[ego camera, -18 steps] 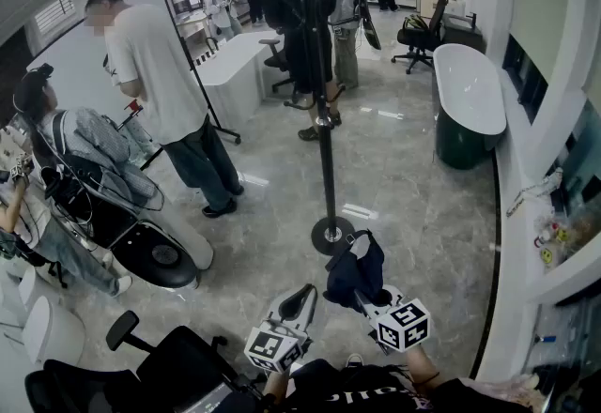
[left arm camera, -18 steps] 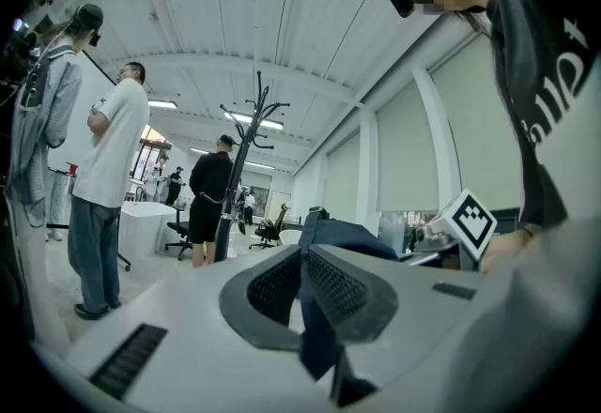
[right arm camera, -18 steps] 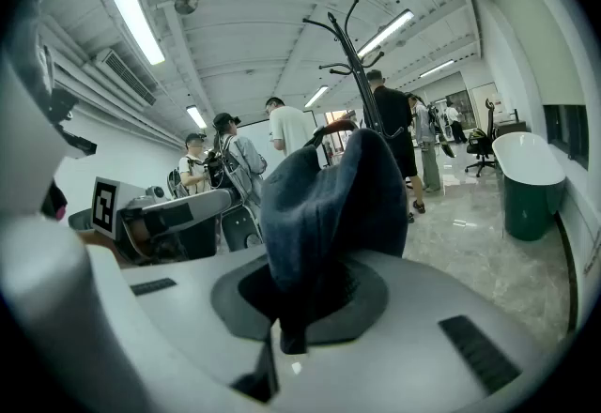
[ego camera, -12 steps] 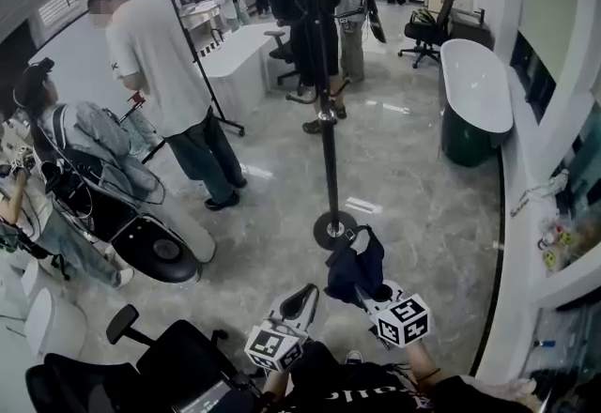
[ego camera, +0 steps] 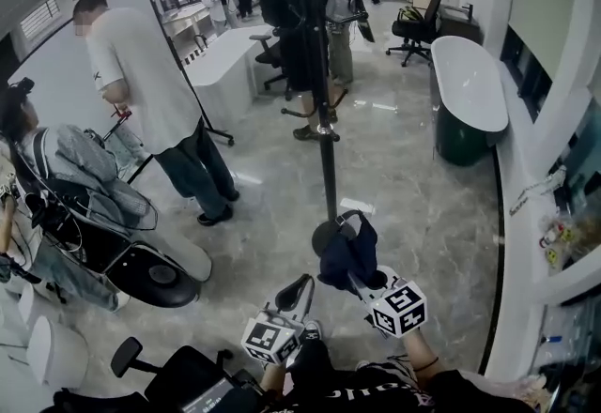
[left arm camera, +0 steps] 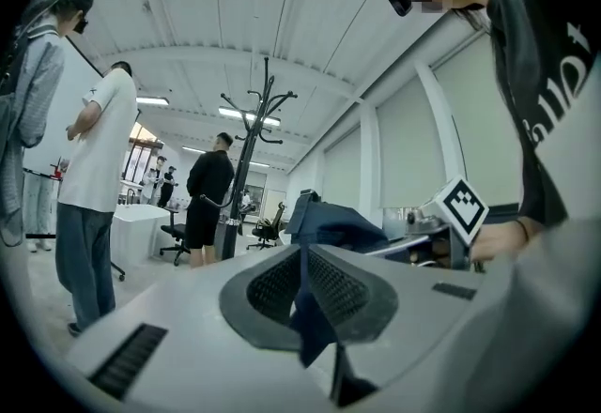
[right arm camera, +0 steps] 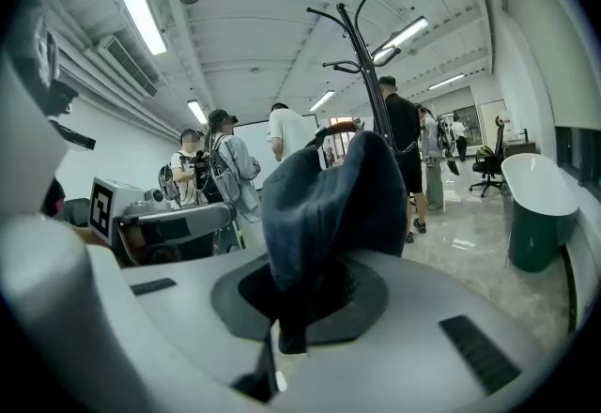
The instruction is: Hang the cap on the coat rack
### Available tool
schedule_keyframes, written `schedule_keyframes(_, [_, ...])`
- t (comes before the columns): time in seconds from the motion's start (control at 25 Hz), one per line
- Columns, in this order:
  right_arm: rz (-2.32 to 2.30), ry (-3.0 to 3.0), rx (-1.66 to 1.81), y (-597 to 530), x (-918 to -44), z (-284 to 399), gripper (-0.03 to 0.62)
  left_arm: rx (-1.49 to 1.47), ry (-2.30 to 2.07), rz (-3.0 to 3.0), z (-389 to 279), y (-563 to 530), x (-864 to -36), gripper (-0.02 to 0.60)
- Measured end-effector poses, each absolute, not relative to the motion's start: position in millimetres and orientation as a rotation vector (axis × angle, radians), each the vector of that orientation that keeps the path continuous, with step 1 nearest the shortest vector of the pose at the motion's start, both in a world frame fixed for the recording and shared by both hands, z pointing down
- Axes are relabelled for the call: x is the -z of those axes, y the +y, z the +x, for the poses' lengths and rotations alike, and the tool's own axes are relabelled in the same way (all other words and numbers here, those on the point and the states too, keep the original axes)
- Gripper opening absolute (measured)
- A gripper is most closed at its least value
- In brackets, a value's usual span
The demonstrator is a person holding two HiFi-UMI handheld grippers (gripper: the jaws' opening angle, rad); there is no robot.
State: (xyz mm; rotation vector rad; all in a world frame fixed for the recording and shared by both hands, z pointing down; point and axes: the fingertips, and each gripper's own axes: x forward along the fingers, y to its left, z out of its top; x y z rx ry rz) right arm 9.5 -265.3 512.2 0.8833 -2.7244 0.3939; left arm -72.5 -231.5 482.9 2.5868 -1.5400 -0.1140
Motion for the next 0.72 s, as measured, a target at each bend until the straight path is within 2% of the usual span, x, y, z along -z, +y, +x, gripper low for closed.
schedule_keyframes(0.44, [0.992,-2.766,-0.135,-397,-425,-76,0.029,0.122,-1.422,2.658,-154,-323,-466,0.023])
schedule_keyframes(0.72, [1.063,-2.784,0.101,-468,-348,-108,0.029,0.120,-1.354,2.685,-179,-363,-468,0.023])
